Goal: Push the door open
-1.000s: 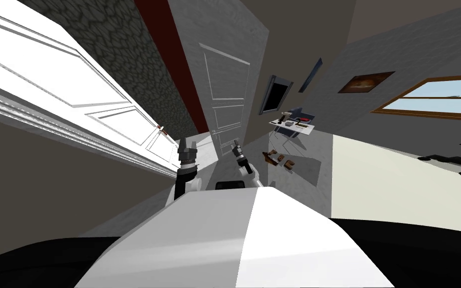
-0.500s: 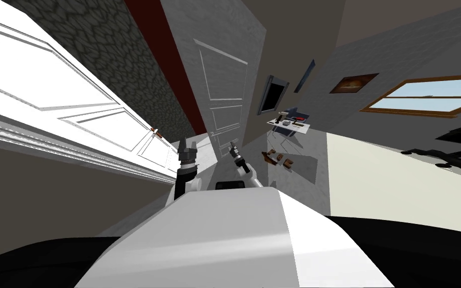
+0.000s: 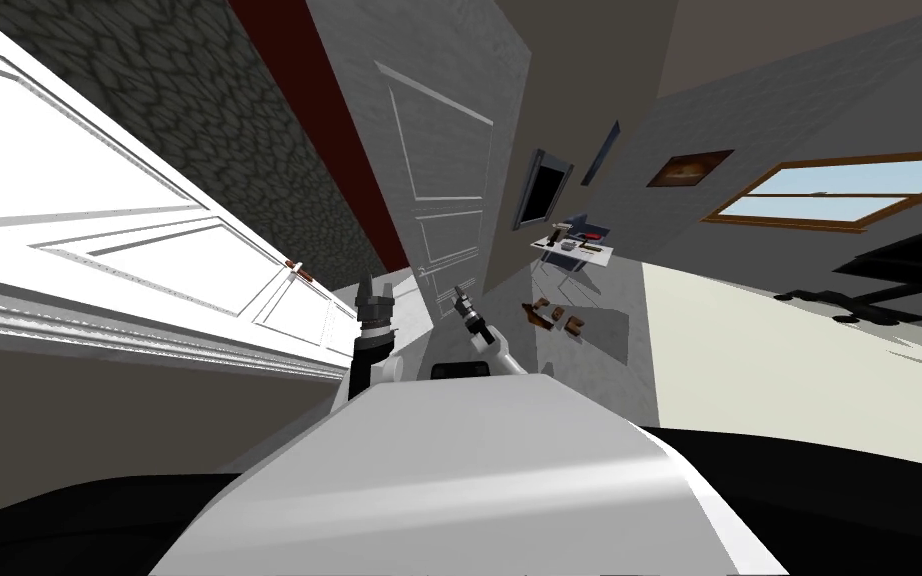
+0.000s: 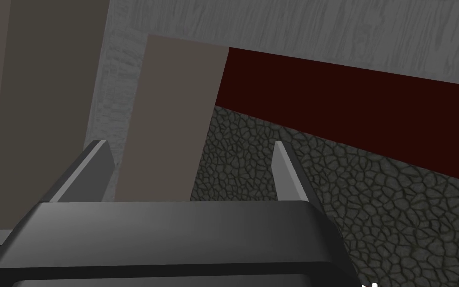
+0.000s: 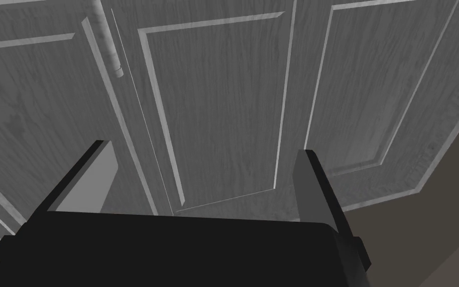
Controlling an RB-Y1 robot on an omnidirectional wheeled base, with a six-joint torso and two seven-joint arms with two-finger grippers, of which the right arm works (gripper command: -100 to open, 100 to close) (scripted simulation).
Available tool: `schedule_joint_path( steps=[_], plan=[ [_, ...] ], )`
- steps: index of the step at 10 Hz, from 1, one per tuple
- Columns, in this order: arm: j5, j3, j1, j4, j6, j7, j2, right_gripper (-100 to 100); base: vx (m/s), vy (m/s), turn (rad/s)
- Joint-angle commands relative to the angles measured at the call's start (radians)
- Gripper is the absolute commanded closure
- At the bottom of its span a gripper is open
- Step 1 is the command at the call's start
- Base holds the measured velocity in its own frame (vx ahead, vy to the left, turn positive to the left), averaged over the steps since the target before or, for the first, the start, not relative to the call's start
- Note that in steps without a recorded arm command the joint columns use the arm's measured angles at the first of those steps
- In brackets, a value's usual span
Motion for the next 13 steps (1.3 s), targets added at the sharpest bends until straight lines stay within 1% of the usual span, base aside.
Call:
schedule_joint_path(
  steps=[1, 2, 3, 5, 6, 8, 9, 12, 13],
  plan=[
    [0.000, 0.016, -0.023, 0.035, 0.003, -0.004, 0.001, -100, 0.081, 0.045, -0.077],
    [0.000, 0.026, -0.035, 0.054, 0.006, -0.006, 0.001, -100, 0.081, 0.044, -0.075],
    [0.000, 0.045, -0.057, 0.089, 0.012, -0.009, 0.001, -100, 0.130, 0.071, -0.111],
    [0.000, 0.063, -0.078, 0.122, 0.017, -0.013, 0.002, -100, 0.125, 0.068, -0.096],
    [0.000, 0.081, -0.100, 0.156, 0.023, -0.016, 0.002, -100, 0.104, 0.060, -0.117],
    [0.000, 0.097, -0.118, 0.185, 0.028, -0.019, 0.004, -100, 0.102, 0.079, -0.064],
    [0.000, 0.113, -0.137, 0.214, 0.032, -0.022, 0.005, -100, 0.114, 0.074, -0.086],
    [0.000, 0.135, -0.162, 0.254, 0.039, -0.026, 0.006, -100, 0.093, 0.067, -0.071],
    [0.000, 0.147, -0.176, 0.277, 0.042, -0.029, 0.007, -100, 0.106, 0.067, -0.082]
  ],
)
